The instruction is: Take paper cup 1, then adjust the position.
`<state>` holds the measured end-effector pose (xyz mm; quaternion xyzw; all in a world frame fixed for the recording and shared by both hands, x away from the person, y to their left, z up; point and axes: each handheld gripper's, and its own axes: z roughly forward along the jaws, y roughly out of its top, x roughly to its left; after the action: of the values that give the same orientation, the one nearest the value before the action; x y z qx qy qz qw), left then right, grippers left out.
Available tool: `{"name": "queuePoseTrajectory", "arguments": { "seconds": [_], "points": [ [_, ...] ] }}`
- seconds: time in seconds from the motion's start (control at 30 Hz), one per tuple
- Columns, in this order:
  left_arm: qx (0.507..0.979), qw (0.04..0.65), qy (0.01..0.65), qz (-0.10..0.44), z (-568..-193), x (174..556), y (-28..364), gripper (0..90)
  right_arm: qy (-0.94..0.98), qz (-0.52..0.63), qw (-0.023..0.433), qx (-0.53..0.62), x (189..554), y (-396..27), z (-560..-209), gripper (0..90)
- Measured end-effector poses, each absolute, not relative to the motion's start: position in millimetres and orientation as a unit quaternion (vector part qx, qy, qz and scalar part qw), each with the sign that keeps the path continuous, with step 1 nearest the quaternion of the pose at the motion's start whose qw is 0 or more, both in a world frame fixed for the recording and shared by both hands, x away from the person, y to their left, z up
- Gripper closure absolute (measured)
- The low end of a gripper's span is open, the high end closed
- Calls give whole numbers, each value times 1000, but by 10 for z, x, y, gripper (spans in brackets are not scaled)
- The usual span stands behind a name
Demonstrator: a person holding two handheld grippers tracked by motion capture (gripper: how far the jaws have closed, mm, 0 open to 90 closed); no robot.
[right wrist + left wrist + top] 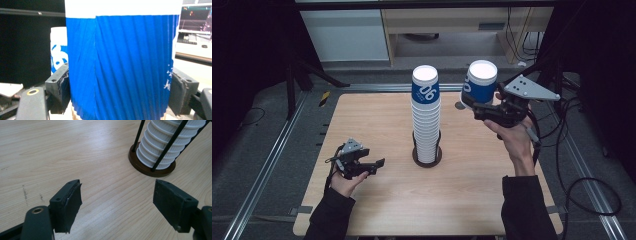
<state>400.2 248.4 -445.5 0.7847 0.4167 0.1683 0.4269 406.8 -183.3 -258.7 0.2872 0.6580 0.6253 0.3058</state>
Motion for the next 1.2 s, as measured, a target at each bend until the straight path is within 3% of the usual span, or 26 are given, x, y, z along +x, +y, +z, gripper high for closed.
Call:
{"name": "queuePoseTrajectory", "arguments": {
  "seconds": [0.57,0.87,1.2],
  "points": [
    [787,442,398,164,-4349,3946,2445,222,697,590,272,305,3883,-2142,-3335,210],
    [791,451,382,159,-4277,3895,2394,221,739,556,248,288,3796,-2065,-3714,208],
    [799,457,360,154,-4209,3832,2304,220,764,556,208,253,3765,-1875,-3872,207]
  ]
}}
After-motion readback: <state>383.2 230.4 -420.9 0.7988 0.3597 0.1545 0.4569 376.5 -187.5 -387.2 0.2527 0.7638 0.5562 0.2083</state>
